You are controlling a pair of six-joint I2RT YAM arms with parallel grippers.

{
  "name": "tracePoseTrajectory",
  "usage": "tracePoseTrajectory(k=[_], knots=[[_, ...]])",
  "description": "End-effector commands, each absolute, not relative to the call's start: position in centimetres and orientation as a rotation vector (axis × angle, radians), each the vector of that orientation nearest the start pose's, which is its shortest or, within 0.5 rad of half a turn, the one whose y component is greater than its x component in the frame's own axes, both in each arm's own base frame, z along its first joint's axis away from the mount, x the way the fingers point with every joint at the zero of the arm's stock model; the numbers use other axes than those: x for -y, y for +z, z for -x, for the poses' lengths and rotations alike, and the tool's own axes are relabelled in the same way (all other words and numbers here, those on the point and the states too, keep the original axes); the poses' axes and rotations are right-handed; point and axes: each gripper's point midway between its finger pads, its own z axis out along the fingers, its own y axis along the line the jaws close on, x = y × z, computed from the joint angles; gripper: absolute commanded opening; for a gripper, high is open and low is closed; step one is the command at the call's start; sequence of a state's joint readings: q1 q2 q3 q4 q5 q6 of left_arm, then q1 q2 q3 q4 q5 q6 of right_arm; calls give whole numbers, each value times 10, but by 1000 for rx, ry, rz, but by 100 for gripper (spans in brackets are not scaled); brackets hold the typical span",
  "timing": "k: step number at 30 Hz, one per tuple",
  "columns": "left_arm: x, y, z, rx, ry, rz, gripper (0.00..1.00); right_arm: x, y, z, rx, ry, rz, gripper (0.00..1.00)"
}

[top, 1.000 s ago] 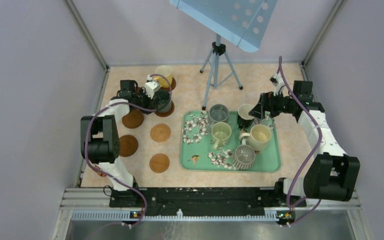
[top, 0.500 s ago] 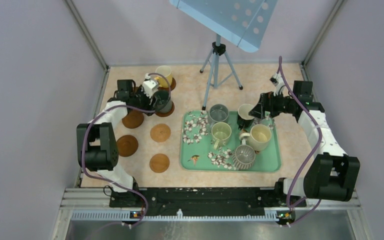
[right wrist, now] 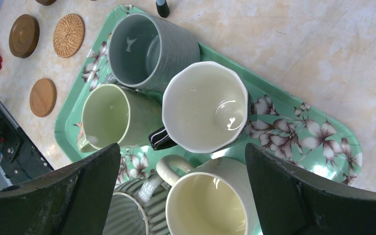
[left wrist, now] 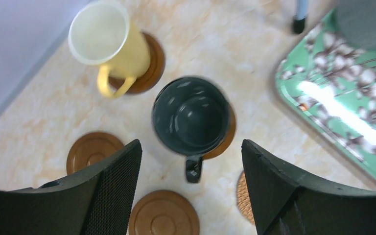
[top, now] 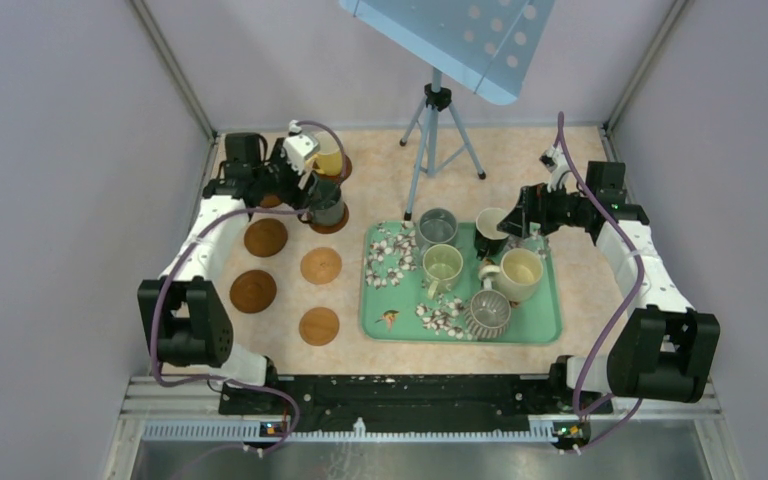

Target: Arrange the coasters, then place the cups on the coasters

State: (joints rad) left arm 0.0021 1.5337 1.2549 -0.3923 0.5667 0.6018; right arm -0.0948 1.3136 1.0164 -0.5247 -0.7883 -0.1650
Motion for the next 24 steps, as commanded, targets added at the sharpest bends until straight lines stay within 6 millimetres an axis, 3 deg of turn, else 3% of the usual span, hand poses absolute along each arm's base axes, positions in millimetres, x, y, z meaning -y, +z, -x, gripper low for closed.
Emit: tracePoseTrajectory(k=[1, 7, 13, 24], knots=[[126, 223, -398, -1852, -342, -1017, 80, -89, 202, -330, -2098, 771, 483, 96], [191, 191, -356, -1881, -467, -1113, 80, -89, 202, -330, -2098, 770, 482, 96], [239, 154, -322, -1945, -570, -1170, 79, -89, 201, -330, -2101, 772, 480, 96], [290, 122, -323, -1958, -557, -1185, 79, -88, 199, -330, -2106, 768, 478, 96]])
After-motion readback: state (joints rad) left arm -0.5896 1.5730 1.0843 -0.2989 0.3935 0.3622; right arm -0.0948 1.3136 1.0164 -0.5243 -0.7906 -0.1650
